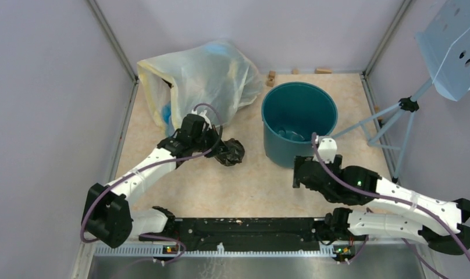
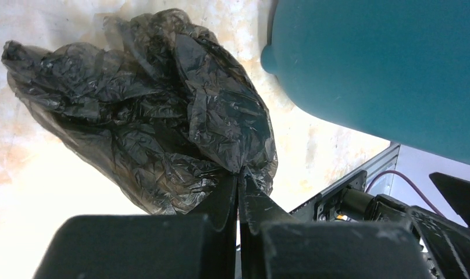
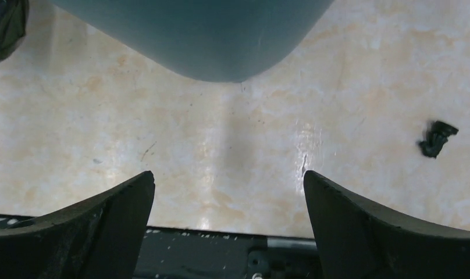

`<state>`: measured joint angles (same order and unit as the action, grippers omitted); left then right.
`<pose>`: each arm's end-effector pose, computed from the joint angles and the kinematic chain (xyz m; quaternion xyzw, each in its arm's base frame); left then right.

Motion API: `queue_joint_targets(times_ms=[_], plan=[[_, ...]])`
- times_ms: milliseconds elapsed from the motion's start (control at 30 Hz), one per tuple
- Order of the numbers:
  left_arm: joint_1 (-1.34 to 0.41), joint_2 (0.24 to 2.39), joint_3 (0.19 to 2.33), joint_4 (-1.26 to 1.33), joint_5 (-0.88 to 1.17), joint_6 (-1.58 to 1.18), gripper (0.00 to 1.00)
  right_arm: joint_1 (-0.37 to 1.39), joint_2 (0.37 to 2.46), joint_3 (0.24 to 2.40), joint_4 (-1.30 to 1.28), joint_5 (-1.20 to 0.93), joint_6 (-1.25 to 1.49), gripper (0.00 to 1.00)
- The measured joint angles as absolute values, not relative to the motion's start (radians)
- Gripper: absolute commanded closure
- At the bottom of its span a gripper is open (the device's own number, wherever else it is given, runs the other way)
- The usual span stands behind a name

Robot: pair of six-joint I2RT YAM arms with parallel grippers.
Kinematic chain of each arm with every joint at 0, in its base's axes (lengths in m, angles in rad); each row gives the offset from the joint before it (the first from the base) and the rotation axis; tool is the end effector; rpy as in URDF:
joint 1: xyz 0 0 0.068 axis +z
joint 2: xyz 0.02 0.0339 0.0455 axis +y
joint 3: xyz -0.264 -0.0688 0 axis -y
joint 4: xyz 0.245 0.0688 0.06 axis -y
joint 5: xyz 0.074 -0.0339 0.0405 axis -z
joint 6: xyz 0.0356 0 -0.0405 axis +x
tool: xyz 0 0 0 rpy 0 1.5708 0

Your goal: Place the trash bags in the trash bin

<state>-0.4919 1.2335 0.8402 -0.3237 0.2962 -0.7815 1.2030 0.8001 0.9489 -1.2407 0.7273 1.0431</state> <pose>0.2272 -0.1335 0.2531 -0.0694 0.8997 -0.3515 0.2494 0.0637 0.0996 0.3093 0.0116 0.9118 0.0502 0.4074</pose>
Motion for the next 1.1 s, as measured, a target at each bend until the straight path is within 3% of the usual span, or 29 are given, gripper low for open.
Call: queue_joint_targets(times_ms=[100,300,367,667,967,1000,1033,1067,1100], plan=[[-0.492,1.253,0.851,-0.314,0.295,-0.767,1.0,1.135,0.792,0.859,-1.074,0.726,0.854,0.02],[-0.492,1.269,0.909,-0.315,0.285,-0.706,1.0,0.723,0.816,0.779,-0.698,0.511,0.488,0.02],[-0.492,1.269,0.918,-0.315,0.279,-0.688,1.0,0.658,0.872,0.779,-0.6,0.45,0.406,0.01],[-0.492,1.291,0.935,-0.332,0.263,-0.612,1.0,0.614,1.305,0.891,-0.2,0.273,0.149,0.01],[-0.491,1.291,0.935,-0.316,0.316,-0.536,1.0,0.63,1.34,0.918,-0.15,0.116,0.226,0.04],[-0.49,1.284,0.91,-0.281,0.34,-0.537,0.95,0.641,1.331,0.917,-0.159,0.104,0.245,0.04],[-0.49,1.276,0.876,-0.247,0.365,-0.541,0.76,0.663,1.315,0.914,-0.172,0.094,0.27,0.04],[-0.491,1.268,0.839,-0.212,0.388,-0.549,0.48,0.689,1.296,0.907,-0.178,0.085,0.29,0.04],[-0.493,1.265,0.802,-0.183,0.407,-0.553,0.28,0.724,1.272,0.896,-0.186,0.079,0.312,0.04]])
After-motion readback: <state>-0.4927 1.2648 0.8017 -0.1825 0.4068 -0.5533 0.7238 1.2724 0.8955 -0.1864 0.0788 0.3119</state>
